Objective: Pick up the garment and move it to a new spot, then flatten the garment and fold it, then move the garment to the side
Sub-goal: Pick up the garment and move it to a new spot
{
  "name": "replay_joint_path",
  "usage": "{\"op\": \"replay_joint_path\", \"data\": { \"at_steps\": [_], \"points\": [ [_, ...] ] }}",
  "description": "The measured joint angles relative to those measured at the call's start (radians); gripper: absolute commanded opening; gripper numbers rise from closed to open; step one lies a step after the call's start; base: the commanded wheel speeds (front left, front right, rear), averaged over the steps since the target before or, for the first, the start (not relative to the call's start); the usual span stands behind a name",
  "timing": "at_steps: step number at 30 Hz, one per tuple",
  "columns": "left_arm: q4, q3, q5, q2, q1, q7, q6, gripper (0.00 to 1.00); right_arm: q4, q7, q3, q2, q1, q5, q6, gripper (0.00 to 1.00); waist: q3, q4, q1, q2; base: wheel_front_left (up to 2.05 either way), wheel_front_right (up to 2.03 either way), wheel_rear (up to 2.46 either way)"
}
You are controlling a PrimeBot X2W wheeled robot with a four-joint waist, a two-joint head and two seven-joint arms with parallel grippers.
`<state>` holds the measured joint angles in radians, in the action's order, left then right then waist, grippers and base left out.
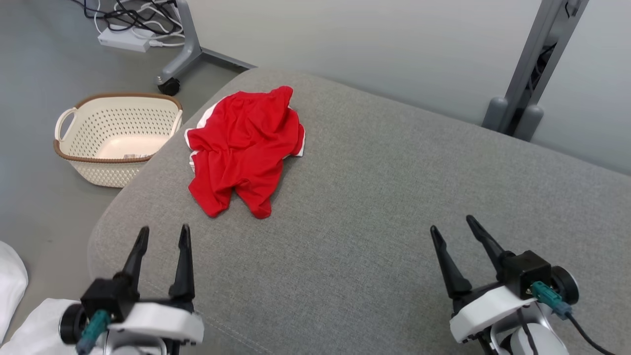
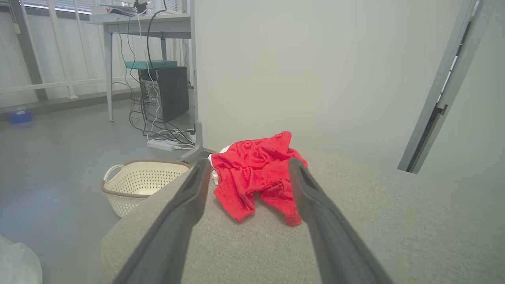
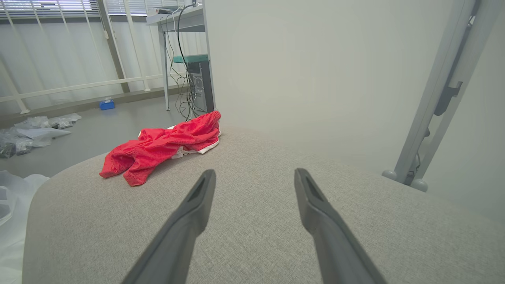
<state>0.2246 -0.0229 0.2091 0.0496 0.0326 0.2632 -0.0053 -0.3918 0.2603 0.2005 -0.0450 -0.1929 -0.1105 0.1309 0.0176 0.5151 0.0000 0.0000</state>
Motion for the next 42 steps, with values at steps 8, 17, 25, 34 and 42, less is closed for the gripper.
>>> {"op": "replay_joint_path", "data": {
  "at_steps": [8,17,25,34,42],
  "points": [
    [0.051,0.095,-0.003,0.005,0.197,0.000,-0.054,1.00,0.085,0.000,-0.042,-0.014,-0.056,-0.011,0.000,1.00,0.107,-0.024,0.0000,0.0000,0.00,0.00,0.00],
    [0.403,0.092,0.038,0.109,0.530,-0.069,-0.116,1.00,0.136,0.000,-0.026,-0.055,-0.172,-0.014,0.000,1.00,0.257,-0.093,0.0000,0.0000,0.00,0.00,0.00],
    [0.641,-0.014,0.104,0.227,0.779,-0.211,-0.124,1.00,0.151,0.000,0.026,-0.073,-0.213,-0.014,0.000,1.00,0.348,-0.171,0.0000,0.0000,0.00,0.00,0.00],
    [0.837,-0.188,0.185,0.273,0.915,-0.408,-0.125,1.00,0.153,0.000,0.038,-0.080,-0.235,-0.017,0.000,1.00,0.434,-0.258,0.0000,0.0000,0.00,0.00,0.00],
    [0.932,-0.235,0.237,0.287,0.969,-0.516,-0.125,1.00,0.157,0.000,0.055,-0.074,-0.249,-0.020,0.000,1.00,0.471,-0.311,0.0000,0.0000,0.00,0.00,0.00]
  ]
}}
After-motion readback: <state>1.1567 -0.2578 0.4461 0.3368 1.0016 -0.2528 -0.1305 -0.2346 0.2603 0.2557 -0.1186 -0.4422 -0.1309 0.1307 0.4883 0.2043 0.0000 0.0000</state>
